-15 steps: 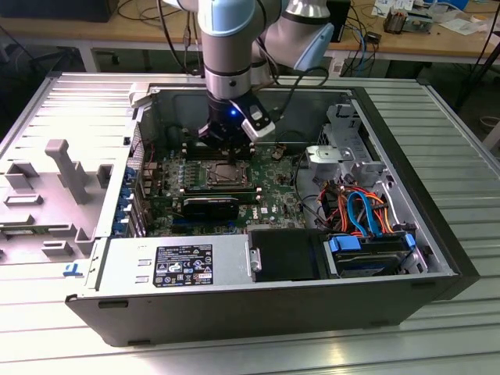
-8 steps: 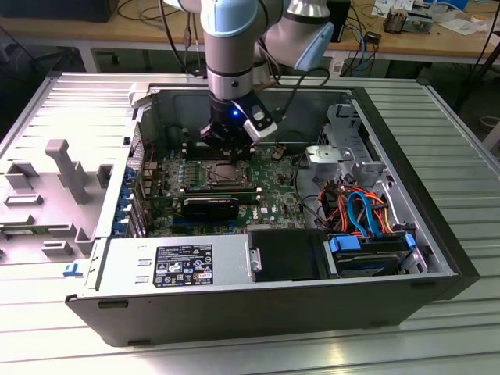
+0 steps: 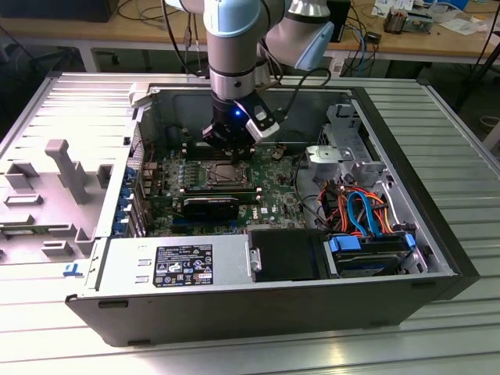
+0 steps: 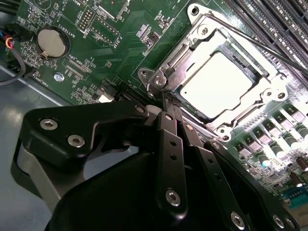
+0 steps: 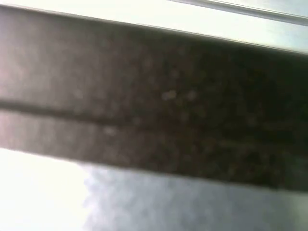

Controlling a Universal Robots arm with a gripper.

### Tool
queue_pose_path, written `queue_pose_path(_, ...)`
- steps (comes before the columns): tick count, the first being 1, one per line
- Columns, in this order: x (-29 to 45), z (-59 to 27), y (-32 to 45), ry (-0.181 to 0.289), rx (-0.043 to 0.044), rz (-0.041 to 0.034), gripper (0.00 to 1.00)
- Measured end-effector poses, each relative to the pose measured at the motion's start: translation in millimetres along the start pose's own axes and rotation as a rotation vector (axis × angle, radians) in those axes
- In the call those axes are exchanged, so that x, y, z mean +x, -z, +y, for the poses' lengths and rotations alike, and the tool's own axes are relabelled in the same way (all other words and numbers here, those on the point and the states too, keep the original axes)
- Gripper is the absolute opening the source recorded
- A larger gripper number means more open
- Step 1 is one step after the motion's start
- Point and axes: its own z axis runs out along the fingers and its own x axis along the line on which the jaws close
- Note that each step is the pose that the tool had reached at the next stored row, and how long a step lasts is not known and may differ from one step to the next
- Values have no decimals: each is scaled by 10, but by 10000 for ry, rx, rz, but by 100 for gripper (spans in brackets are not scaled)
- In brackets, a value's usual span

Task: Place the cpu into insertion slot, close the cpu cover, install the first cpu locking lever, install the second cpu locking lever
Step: 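Install the first cpu locking lever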

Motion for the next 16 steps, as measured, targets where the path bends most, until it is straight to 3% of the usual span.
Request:
queue_pose_path(5, -12, 11, 80, 0, -38, -39, 11)
queue_pose_path(9, -15, 10, 219, -1, -8, -11, 11)
queue_pose_path(13, -15, 6, 227, -63, 758, 103, 11)
queue_pose_path(14, -15, 6, 227, -132, 845, 114, 11)
queue_pose_path(16, -15, 6, 221, -378, 922, 121, 11)
